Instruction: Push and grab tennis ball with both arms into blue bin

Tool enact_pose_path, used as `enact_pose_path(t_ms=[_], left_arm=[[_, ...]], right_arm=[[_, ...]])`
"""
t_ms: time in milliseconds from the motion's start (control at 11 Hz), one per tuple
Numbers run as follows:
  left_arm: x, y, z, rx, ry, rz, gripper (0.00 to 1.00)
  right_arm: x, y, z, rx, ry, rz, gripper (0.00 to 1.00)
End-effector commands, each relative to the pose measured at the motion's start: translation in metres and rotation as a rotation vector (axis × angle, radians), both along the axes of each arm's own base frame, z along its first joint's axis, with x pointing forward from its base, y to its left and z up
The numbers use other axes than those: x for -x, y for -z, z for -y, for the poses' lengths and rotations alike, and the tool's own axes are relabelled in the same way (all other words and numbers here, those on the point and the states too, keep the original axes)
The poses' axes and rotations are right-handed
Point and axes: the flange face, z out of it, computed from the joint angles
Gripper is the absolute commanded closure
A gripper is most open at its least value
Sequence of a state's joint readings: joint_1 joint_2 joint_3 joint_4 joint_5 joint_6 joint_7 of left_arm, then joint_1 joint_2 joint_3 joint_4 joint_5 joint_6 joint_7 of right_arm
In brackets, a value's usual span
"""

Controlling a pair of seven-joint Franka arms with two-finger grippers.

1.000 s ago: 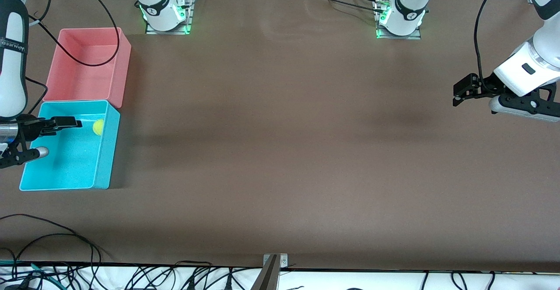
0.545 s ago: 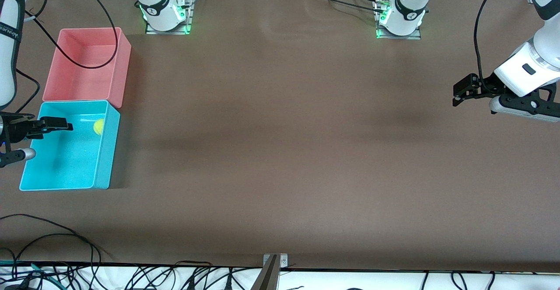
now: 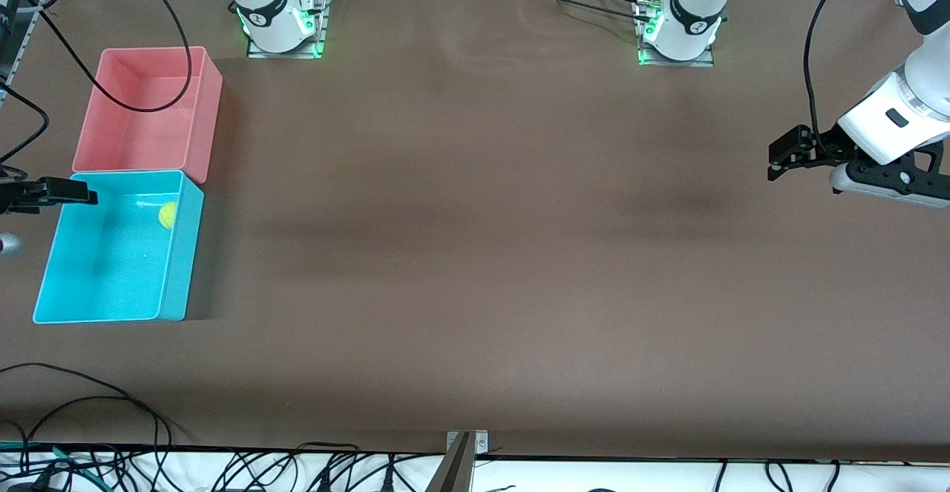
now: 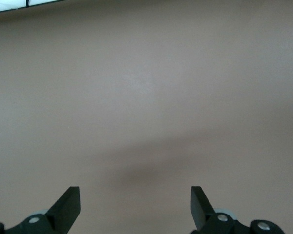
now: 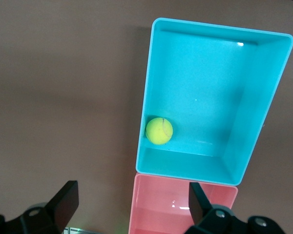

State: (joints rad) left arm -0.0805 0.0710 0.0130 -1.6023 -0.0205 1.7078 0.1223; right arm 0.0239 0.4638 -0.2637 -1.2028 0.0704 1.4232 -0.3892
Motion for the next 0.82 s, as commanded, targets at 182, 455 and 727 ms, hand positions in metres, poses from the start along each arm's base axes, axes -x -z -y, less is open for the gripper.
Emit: enact_pose_path(t_ms=[182,455,727], left_arm=[[0.0,-0.004,-0.003,0.021,-0.01,-0.003,0.0],[0.0,-0.003,-0.006,0.02,-0.013,-0.008,0.0],[0.0,-0.004,-0.008,0.022,-0.017,-0.007,0.0]], right_arm=[[0.0,-0.039,0.015,0.078,0.043,0.061,0.0],[0.002,-0.051,-0.01,0.086,0.154,0.093,0.0],[0.059,-0.07,-0.058,0.012,0.11,0.185,0.0]])
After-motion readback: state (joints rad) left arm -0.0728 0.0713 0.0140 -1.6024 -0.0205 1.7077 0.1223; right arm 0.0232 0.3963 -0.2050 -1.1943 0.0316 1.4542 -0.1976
